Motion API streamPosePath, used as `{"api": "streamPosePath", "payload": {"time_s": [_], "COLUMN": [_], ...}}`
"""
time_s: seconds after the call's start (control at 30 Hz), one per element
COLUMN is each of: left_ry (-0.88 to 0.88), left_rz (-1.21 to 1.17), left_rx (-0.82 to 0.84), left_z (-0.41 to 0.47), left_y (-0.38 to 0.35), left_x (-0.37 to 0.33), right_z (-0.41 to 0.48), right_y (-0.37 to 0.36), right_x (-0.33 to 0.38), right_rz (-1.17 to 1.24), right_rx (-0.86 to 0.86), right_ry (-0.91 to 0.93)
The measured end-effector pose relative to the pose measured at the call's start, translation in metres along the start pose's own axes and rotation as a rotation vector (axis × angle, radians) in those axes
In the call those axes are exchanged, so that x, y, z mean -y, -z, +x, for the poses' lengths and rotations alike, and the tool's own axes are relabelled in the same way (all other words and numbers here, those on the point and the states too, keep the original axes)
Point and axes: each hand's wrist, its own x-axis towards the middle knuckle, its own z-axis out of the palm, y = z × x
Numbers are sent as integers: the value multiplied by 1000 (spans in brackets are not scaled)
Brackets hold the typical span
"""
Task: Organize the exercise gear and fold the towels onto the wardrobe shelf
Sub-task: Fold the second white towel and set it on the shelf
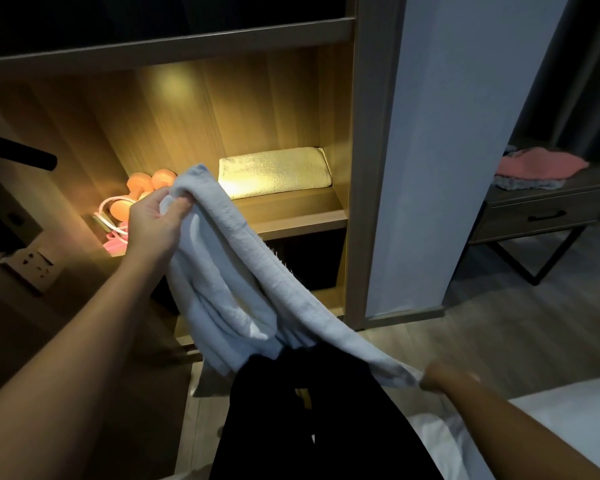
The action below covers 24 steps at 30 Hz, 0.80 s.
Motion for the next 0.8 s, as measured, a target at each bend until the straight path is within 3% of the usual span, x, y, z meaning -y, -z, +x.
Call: {"api": "streamPosePath", "payload": {"time_s": [0.13,0.3,0.4,0.53,0.67,0.73,0.8], "left_ry": [-132,-248,-278,-287,-277,-260,-211], "left_rz": [156,375,415,355,333,336,359], "left_rx": [154,332,389,476,530,474,309], "left_z": [-3,-5,-6,-11,-13,-12,-4], "left_y": [-26,-55,-59,-54,-49,-46,-33], "left_x": [-19,-41,-47,-49,-47,-42,-29], "right_z": [-31,-128,-181,-205,-201,-190,-170], "right_y": [61,155,190,211,216,222,233], "right_x": [56,140,161,167,167,166,159], "right_rz": [222,951,972,991,947,903,913], "right_rx": [-124,-288,-375,-468,-360,-382,-548], "right_ry": [245,904,1143,1154,1103,1050,925]}}
